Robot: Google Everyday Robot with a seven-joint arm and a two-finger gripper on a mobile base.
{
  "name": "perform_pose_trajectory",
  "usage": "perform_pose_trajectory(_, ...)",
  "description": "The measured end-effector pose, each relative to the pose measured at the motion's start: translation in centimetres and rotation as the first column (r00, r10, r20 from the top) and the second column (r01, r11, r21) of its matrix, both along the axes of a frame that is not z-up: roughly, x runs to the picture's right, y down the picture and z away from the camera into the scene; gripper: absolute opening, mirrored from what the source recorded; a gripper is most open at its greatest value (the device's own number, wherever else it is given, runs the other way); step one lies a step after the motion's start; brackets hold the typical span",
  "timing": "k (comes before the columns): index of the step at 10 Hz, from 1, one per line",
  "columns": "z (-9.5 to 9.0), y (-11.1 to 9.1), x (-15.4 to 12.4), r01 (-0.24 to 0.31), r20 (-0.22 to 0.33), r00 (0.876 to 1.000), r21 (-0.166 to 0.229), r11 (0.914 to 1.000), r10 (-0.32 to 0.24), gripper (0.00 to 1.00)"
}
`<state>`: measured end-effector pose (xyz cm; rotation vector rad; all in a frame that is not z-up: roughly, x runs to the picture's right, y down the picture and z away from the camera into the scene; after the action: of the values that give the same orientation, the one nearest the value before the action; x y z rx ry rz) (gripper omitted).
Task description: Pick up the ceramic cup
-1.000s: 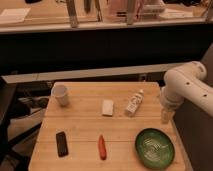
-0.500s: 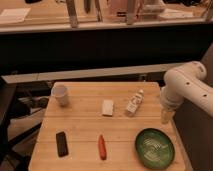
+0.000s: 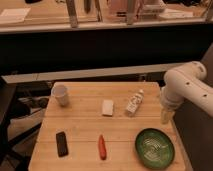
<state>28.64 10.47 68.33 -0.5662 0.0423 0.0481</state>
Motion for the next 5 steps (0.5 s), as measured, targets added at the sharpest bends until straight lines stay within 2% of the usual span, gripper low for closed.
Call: perform_pose_trajectory(5,0.08,0.1,0.0,0.0,0.001,1.0,-0.002,1.0,0.0,0.8)
